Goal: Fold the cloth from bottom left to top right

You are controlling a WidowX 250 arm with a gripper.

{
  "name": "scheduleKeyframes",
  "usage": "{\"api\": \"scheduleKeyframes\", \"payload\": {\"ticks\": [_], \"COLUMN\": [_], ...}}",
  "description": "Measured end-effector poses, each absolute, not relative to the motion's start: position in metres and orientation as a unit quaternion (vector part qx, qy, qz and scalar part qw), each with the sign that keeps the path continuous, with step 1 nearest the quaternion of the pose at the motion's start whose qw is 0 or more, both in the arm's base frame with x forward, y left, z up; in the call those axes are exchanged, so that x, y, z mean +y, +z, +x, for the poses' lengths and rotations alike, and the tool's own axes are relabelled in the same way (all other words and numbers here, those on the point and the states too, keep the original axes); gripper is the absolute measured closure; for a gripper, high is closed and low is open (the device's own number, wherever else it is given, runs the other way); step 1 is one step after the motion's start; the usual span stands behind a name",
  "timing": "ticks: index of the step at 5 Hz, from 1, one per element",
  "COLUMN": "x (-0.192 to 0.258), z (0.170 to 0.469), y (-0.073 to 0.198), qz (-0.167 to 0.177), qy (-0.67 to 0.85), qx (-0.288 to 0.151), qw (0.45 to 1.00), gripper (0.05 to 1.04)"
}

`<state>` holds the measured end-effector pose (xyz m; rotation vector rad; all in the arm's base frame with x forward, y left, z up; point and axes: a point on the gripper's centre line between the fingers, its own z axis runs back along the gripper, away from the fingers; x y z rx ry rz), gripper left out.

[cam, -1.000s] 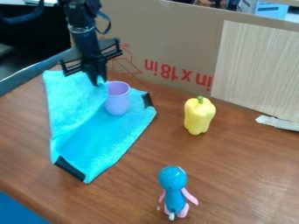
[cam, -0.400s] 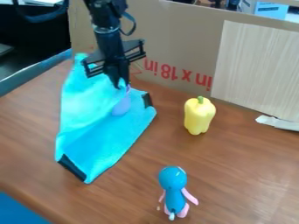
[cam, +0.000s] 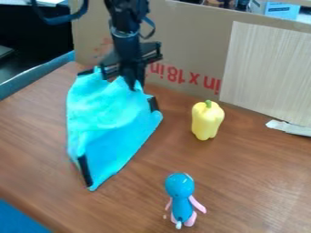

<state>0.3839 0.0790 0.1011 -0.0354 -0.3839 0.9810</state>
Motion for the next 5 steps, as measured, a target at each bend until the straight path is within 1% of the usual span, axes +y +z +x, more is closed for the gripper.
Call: {"api": "scheduleKeyframes", "payload": {"ticks": [1, 2, 3, 4, 5], "x": [0.078, 0.078, 0.074, 0.072, 0.071], "z": [0.388, 0.39, 0.392, 0.394, 0.394], "y": [0.087, 0.087, 0.09, 0.096, 0.1], "qz": [0.002, -0.002, -0.014, -0.027, -0.031], "qy": [0.467, 0.472, 0.474, 0.474, 0.47], "qx": [-0.185, -0.19, -0.184, -0.175, -0.169], "qw": [0.865, 0.861, 0.861, 0.863, 0.866], "gripper": [0.838, 0.567, 0.259, 0.081, 0.081]}}
